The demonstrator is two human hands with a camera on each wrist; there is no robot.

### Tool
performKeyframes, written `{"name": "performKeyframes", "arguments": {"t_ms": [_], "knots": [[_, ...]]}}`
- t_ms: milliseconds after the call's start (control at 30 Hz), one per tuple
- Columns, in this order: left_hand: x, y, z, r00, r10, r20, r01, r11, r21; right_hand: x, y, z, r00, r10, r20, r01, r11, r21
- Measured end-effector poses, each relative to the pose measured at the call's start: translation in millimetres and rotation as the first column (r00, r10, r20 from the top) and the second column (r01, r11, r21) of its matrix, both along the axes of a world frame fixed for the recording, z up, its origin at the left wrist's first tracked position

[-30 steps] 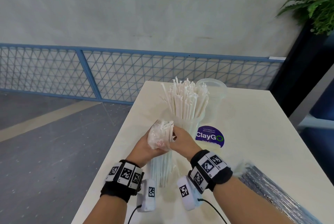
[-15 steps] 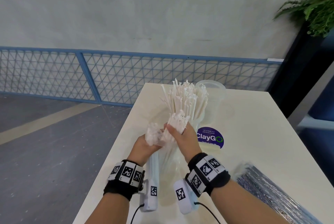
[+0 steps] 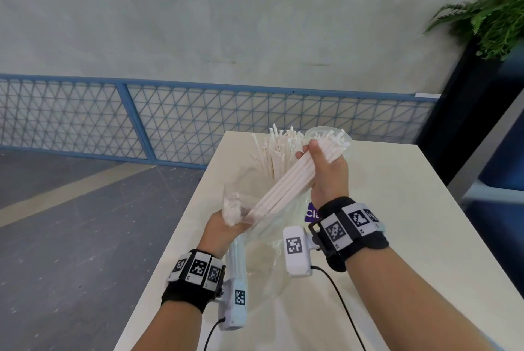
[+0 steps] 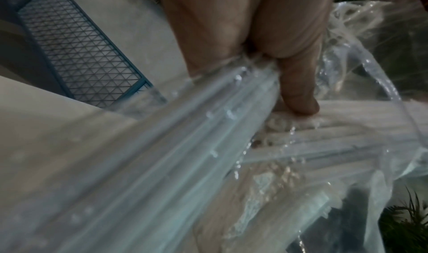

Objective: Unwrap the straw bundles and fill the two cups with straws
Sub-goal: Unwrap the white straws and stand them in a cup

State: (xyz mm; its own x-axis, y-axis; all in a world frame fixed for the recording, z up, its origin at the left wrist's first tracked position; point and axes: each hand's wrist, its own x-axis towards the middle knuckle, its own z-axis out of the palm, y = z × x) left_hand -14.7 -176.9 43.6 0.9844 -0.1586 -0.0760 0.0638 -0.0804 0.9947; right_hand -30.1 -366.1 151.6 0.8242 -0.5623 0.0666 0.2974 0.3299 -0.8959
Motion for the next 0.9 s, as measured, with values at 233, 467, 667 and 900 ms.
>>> {"name": "performKeyframes", "arguments": {"t_ms": [233, 467, 667, 900], "knots": [[1.9, -7.5, 4.2, 1.000, 0.013, -0.008, -0.013, 1.000, -0.006, 5.6, -5.4, -4.7, 0.989, -0.077, -0.128, 0.074, 0.997, -0.023], [4.8, -8.7, 7.9, 1.000, 0.005, -0.026, -0.006, 0.998, -0.056, -1.3, 4.4, -9.0, 0.991, -0.080, -0.108, 0.082, 0.997, 0.011], [6.3, 0.8, -0.5, 0.991, 0.054, -0.122, -0.073, 0.985, -0.159, 9.2, -22.5, 21.3, 0.965, -0.262, -0.030, 0.261, 0.965, -0.016], [4.8, -0.8, 0.6, 0.992, 0.051, -0.113, -0.072, 0.979, -0.190, 16.5, -22.4, 47.6, 0.926, -0.360, 0.113, 0.377, 0.904, -0.202]]}}
